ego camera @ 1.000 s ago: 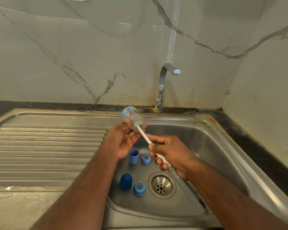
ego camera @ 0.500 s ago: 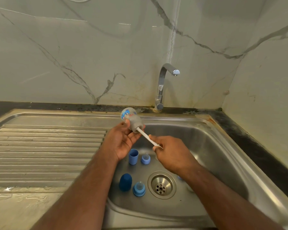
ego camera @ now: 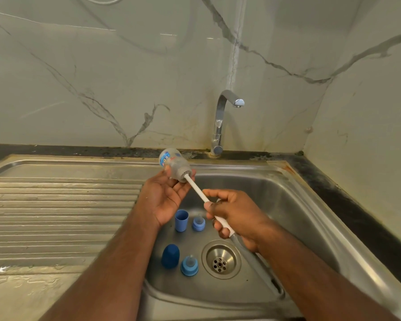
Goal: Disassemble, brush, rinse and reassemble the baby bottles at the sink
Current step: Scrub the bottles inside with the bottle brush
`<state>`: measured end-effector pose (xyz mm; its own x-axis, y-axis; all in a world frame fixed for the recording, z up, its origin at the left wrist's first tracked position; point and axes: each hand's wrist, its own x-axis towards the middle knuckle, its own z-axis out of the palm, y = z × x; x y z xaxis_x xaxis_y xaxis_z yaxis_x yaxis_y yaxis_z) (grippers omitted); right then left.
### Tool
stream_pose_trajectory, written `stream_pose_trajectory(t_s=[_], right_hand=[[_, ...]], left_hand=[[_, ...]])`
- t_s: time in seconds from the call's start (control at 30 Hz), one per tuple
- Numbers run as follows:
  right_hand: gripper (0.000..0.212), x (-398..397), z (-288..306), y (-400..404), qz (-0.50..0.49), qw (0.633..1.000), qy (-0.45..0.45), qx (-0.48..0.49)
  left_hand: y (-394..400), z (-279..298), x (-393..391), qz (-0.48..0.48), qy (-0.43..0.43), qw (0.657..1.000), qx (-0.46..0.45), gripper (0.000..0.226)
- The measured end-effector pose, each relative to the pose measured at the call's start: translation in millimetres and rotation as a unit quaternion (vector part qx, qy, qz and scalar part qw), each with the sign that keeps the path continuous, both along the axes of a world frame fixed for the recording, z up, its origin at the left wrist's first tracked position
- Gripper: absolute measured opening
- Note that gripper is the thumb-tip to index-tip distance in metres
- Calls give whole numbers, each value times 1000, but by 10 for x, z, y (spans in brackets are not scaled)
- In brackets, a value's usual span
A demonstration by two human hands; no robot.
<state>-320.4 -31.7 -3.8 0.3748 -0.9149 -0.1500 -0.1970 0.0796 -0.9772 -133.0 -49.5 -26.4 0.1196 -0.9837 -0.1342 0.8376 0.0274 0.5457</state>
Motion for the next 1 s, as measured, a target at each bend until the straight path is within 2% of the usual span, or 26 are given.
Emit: stream_pose_trajectory(t_s=[0.03,0.07,0.13,0.2,0.23,0.43,0.6,0.7,0.77,0.8,0.9,1.0], right_hand=[[36,0,14,27,-1,998,-49,38],[35,7,0,23,2,998,-48,37],[37,26,-64,-19,0,998,40,-46],[40,25,-111,-62,-8,976,154,-151],[40,7,-121,-75,-9,967,185,-174],[42,-37,-125,-71,-15,940,260,-222],[42,0,-121,-54,1,935,270,-228],[41,38,-132,-53,4,968,201,-149],[39,57,-134,-53,-5,997,76,-32],[37,66,-120,-46,-7,1000,14,26],[29,67,-51,-27,6,982,-119,149],[27,80,-6,-6,25,962,-186,199]], left_hand=[[7,6,7,-5,5,1000,1,36],[10,1,16,-9,7,1000,2,37],[7,-23,31,-11,5,1000,12,39],[-11,-58,42,-7,-9,999,37,42],[-18,-70,40,-7,-17,998,52,44],[-52,-100,-50,-1,-89,989,115,57],[-50,-39,-173,50,-101,986,125,32],[-56,-28,-148,76,-95,985,123,24],[-59,-20,-134,77,-87,987,114,25],[-60,-19,-129,75,-83,988,108,27],[-62,-33,-118,59,-75,992,87,32],[-48,-24,-106,44,-62,995,67,32]])
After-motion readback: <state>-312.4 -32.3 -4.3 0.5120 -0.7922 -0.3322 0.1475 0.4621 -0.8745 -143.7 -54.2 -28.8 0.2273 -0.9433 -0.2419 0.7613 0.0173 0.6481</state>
